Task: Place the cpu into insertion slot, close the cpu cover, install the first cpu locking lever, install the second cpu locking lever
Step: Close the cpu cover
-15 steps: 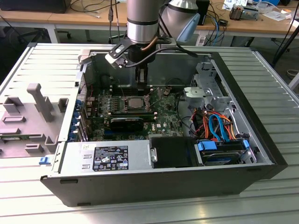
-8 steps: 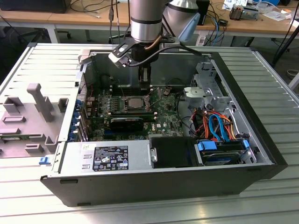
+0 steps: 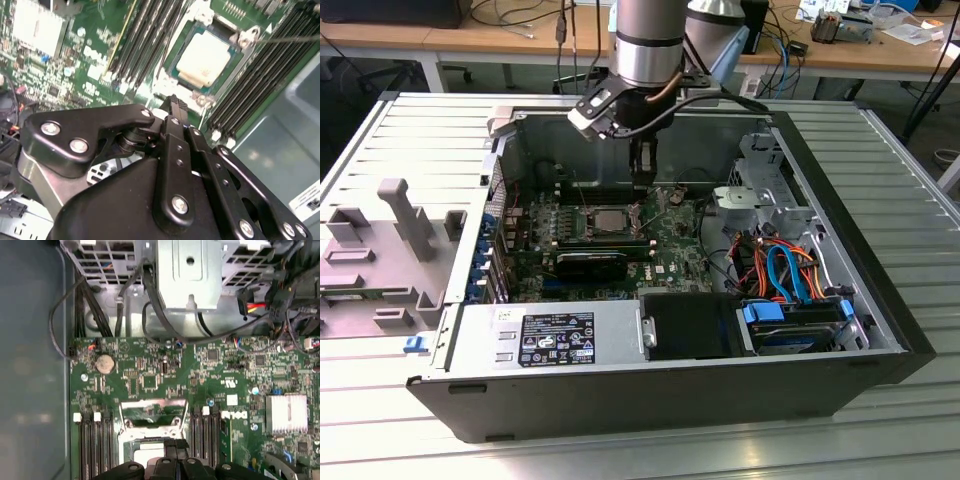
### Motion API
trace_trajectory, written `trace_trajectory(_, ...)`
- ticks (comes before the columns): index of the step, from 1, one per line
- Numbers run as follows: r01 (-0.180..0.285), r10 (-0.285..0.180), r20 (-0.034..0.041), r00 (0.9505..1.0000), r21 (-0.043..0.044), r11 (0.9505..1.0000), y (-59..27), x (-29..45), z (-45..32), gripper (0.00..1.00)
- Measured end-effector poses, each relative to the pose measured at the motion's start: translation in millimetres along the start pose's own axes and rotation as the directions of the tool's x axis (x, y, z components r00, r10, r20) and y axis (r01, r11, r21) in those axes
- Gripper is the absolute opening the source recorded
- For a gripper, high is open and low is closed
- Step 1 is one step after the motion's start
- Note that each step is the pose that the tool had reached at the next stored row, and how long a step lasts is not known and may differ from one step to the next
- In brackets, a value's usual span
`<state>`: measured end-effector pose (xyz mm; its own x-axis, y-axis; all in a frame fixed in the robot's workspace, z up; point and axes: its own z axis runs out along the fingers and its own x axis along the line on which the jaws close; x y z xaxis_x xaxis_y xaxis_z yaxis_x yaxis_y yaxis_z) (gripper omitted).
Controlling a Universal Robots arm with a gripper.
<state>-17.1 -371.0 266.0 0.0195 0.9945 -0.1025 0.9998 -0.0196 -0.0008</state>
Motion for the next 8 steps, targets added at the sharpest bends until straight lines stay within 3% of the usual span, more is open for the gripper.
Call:
trace_trajectory(1, 0.001, -0.001, -0.0053, 1.0, 0.0063, 1.0, 11.8, 0.2, -0.2, 0.11)
trace_trajectory(8, 0.003, -0.003, -0.0211, 0.9998, 0.028, 0.9996, 44.3, 0.9, -0.3, 0.11)
